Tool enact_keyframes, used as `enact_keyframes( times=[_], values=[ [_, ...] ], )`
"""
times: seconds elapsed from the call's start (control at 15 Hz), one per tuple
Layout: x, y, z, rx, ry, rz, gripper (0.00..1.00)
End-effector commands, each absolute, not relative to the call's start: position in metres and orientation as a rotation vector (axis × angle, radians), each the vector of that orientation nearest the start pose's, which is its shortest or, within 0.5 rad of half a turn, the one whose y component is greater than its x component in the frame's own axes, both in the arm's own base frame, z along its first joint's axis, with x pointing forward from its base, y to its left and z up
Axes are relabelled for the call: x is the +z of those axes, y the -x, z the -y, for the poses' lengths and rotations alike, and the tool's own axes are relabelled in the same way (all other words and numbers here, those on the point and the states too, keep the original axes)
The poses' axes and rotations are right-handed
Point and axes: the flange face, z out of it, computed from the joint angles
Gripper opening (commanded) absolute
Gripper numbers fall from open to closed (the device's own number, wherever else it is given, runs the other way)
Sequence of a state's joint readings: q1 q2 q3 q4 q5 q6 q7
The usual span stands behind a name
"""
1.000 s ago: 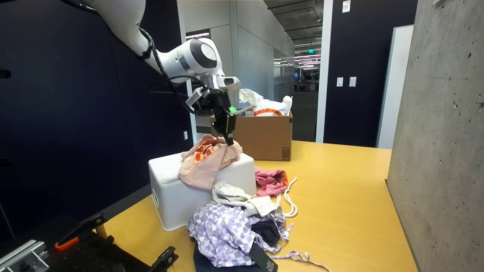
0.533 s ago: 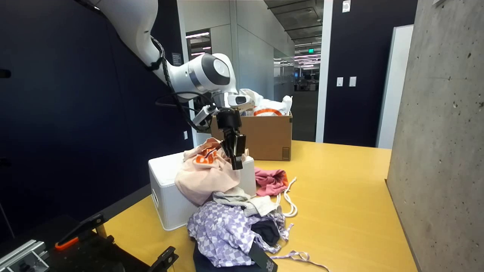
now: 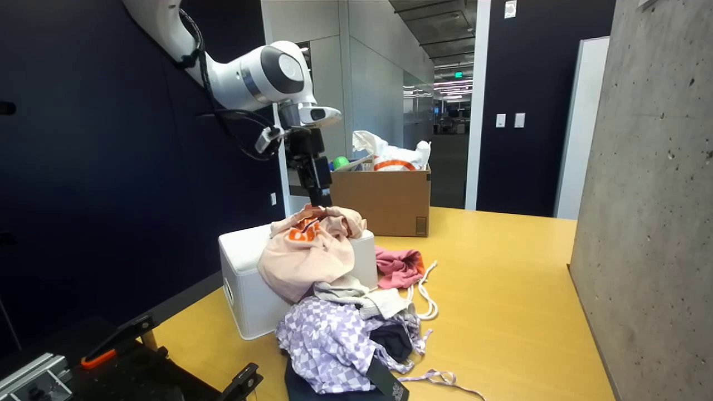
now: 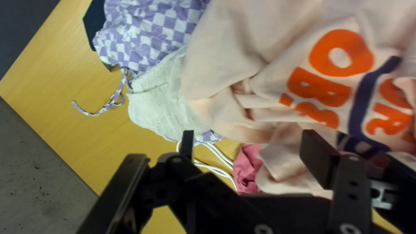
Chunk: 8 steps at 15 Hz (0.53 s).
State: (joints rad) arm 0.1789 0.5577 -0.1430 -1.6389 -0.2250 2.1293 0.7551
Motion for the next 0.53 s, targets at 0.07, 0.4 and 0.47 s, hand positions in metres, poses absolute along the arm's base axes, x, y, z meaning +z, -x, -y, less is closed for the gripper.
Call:
enact_keyframes(
  times=[0.07,0.4,0.47],
  values=[
    [0.311,-0.671,-0.081,-0.29,3.1,-1.119,1.0],
    [0.286,-0.687,-0.107,-0.428,3.056,-1.103,1.0],
    [0.282,-0.688,-0.108,-0.432,3.053,-1.1,1.0]
  ],
)
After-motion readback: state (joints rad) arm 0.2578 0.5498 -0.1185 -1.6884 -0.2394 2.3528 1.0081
